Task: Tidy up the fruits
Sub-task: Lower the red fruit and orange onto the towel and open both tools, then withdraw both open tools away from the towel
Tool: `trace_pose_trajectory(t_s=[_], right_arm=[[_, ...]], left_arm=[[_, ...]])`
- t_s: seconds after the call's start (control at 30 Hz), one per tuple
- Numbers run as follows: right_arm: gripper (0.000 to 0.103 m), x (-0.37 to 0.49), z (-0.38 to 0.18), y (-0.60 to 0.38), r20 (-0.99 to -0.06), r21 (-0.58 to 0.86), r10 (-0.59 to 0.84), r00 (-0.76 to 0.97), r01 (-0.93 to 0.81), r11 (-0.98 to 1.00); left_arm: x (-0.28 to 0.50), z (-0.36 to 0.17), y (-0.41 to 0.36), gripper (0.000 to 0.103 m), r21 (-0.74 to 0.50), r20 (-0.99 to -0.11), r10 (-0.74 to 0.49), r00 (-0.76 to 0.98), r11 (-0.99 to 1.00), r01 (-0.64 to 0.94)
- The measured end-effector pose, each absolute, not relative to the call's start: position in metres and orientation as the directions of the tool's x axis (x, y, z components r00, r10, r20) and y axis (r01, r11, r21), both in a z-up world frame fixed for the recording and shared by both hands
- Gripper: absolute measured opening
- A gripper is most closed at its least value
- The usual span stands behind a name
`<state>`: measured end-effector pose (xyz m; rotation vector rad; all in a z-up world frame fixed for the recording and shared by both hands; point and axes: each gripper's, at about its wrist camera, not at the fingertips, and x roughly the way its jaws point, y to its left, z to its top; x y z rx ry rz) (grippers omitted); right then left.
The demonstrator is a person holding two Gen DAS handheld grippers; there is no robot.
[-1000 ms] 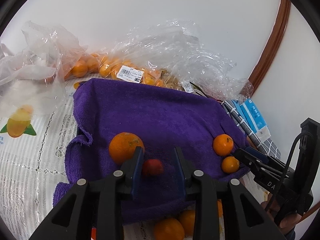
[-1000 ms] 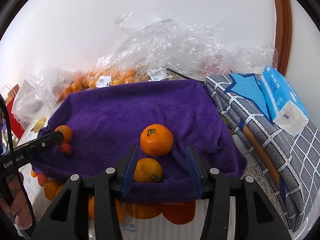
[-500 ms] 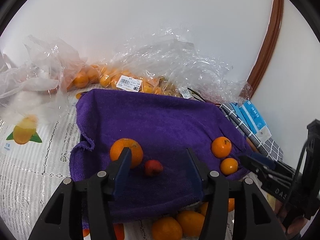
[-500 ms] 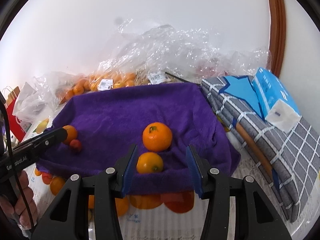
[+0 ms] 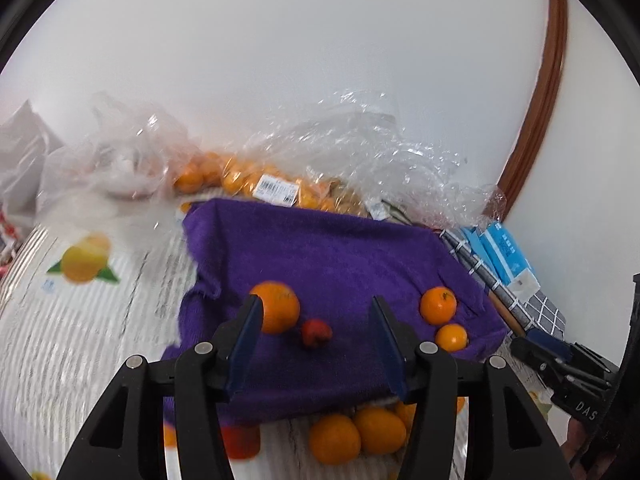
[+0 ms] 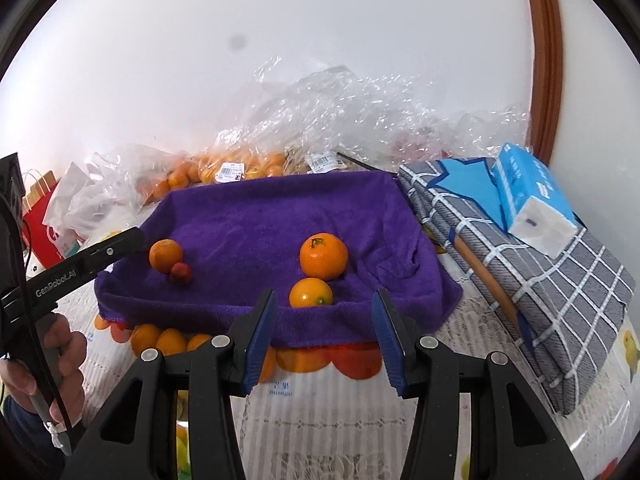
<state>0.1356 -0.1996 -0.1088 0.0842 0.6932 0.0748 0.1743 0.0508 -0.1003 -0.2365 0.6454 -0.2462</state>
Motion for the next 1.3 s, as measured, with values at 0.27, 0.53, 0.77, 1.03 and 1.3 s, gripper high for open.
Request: trace_pose_trajectory(t_s=[0.27, 0.53, 0.77, 1.03, 1.3], right_arm=[[0.049, 0.117, -0.107, -0.198, -0.632, 0.092, 0.104, 0.768, -0.060, 0.994], [0.049, 0.109, -0.128, -0.199, -0.669, 0.152, 0.161, 0.726, -0.078, 0.985], [0.049, 0.112, -0.136, -0.183, -0.682, 0.200, 0.248, 0.688, -0.150, 0.968], [0.045, 0.135, -0.145, -0.167, -0.697, 0.268, 0.350, 0.626, -0.225, 0.937], [0.041, 0.158, -0.165, -0.176, -0.719, 0.326, 0.375, 0.586, -0.193, 0.926]], left_arm=[[0.145, -0.109, 0.066, 0.051, -0.281, -0.642, -0.297, 0.707, 0.949, 0.144], [0.121, -0.119, 0.081, 0.051, -0.282, -0.645, -0.291, 0.706, 0.950, 0.134], [0.117, -0.137, 0.084, 0.051, -0.326, -0.655, -0.331, 0.679, 0.935, 0.140], [0.121, -0.141, 0.085, 0.051, -0.331, -0.660, -0.335, 0.672, 0.933, 0.140], [0.122, -0.141, 0.080, 0.051, -0.317, -0.664, -0.345, 0.663, 0.934, 0.168]])
